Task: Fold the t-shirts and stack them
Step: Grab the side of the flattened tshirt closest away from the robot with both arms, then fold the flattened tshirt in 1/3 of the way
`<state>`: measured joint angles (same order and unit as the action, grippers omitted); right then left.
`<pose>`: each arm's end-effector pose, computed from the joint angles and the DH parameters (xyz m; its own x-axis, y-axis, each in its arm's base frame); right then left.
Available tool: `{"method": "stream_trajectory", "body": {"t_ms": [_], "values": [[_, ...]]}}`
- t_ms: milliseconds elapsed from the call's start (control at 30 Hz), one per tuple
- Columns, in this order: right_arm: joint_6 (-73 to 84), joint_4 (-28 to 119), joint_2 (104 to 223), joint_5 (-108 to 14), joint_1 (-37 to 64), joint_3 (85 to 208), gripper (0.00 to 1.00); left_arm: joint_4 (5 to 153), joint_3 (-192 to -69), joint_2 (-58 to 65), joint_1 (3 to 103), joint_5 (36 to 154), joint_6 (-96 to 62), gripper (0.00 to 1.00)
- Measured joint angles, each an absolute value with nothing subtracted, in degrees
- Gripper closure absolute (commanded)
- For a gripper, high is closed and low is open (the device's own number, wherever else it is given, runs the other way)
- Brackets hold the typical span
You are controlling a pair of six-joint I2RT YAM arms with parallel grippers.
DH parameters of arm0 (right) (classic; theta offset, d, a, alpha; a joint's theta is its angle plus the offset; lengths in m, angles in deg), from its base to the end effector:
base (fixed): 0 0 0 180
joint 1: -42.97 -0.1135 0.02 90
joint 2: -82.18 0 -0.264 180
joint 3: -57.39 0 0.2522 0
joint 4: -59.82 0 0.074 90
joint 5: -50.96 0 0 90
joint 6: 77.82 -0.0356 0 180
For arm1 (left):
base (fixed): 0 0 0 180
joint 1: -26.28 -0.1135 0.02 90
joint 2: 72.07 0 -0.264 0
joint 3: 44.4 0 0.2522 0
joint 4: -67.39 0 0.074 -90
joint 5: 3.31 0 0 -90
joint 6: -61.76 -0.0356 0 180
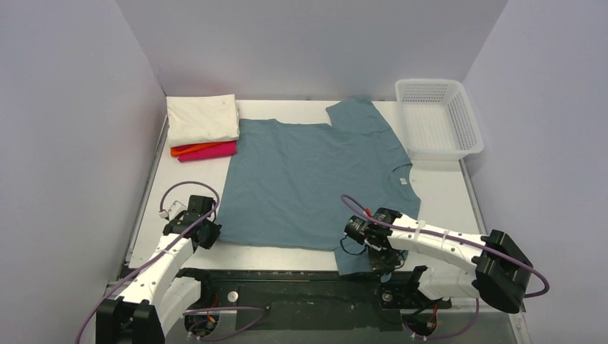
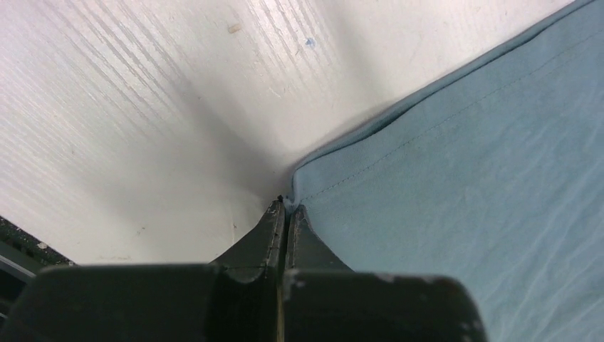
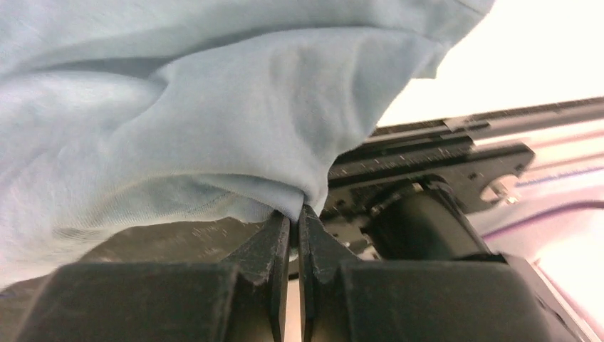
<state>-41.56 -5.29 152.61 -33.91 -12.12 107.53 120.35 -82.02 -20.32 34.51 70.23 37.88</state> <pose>0.1038 0.1432 0.1657 -0.9927 -0.0191 -0.1193 -0.0207 0.9997 0.0120 0.1432 -0.0105 0.1596 -0.3948 -0.8290 -0.3962 -0.8222 0.5112 -0.2503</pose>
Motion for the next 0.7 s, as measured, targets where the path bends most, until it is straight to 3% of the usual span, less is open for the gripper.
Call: {"method": "stream_trajectory", "body": {"t_ms": [400,700], "values": [[-41.8,-17.5,145.2,-36.6,-11.0,109.7,1.0,126.9,-82.3,-27.5,34.5,69.3,38.9,1.0],[-37.4,-17.2,143.1,-40.3,-1.7,117.9,1.0,127.1,-84.4,-27.8,34.5,71.1,38.6,1.0]]}}
